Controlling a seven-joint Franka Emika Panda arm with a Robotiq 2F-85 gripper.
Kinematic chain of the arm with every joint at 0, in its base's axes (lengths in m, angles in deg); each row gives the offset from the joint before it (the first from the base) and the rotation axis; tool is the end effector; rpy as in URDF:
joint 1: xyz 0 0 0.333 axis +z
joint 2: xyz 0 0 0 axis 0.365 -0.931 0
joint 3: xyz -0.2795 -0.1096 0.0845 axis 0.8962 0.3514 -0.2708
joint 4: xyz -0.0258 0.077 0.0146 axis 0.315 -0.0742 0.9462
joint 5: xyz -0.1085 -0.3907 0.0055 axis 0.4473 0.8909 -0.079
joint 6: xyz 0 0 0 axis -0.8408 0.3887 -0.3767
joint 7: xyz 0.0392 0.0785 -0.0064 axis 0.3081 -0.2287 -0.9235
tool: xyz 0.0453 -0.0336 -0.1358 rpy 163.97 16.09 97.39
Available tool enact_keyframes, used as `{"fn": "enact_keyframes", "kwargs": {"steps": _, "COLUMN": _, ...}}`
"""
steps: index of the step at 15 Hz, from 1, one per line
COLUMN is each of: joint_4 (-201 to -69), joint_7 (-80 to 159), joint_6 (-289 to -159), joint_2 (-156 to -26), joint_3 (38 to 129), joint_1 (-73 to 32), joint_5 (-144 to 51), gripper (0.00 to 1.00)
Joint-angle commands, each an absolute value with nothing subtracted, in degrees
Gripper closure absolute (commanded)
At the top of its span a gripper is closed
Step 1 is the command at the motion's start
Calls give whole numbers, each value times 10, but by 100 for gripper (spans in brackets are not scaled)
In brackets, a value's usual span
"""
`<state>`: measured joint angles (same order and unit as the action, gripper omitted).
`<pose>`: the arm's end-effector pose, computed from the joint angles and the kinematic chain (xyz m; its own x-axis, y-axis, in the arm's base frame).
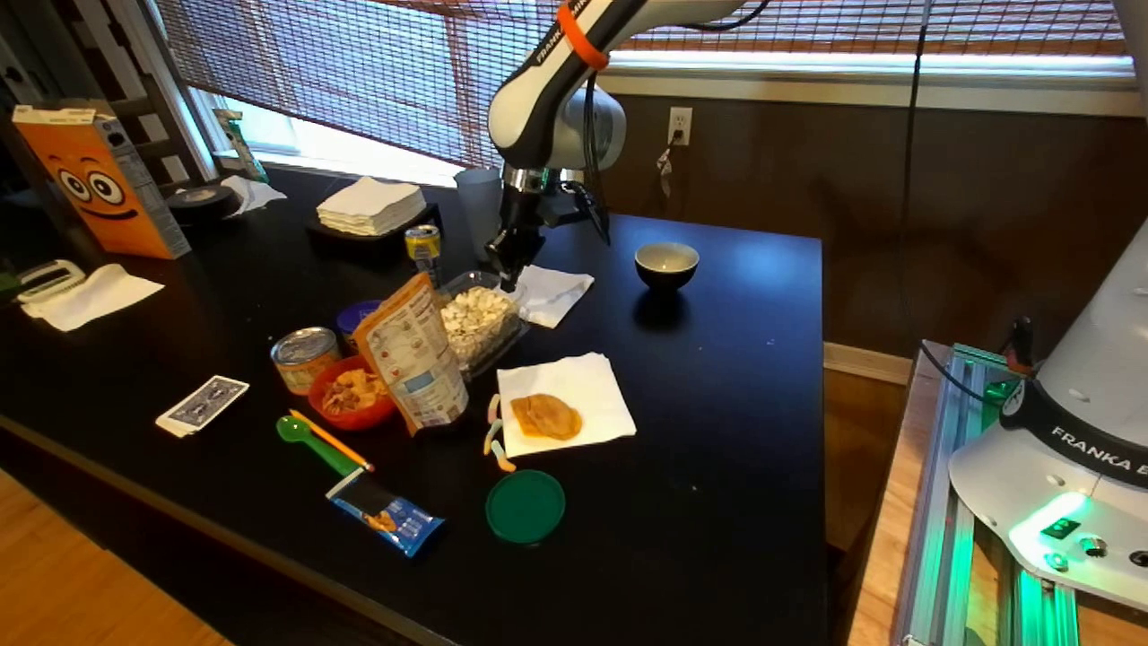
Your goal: Move the black bowl to the right then push the clear container forwards.
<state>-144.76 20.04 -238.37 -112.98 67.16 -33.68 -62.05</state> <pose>0.6846 -0.0066 0.1453 0.9840 0.0090 0.1777 0.0503 -0.9721 -0.2290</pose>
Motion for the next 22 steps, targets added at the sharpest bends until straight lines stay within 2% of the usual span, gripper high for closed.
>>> {"fn": "enact_keyframes", "kwargs": {"steps": 1, "joint_4": -1507, "joint_7": 181, "joint_6": -2392, "joint_2": -1102, "joint_3": 671, "joint_1": -356, "joint_5": -651, "gripper": 99}}
{"fn": "enact_keyframes", "kwargs": {"steps": 10, "joint_4": -1633, "joint_7": 149, "joint_6": -2438, "joint_2": -1033, "joint_3": 676, "joint_1": -385, "joint_5": -696, "gripper": 99}}
{"fn": "enact_keyframes", "kwargs": {"steps": 22, "joint_4": -1755, "joint_7": 164, "joint_6": -2526, "joint_2": -958, "joint_3": 747, "joint_1": -377, "joint_5": -649, "gripper": 99}}
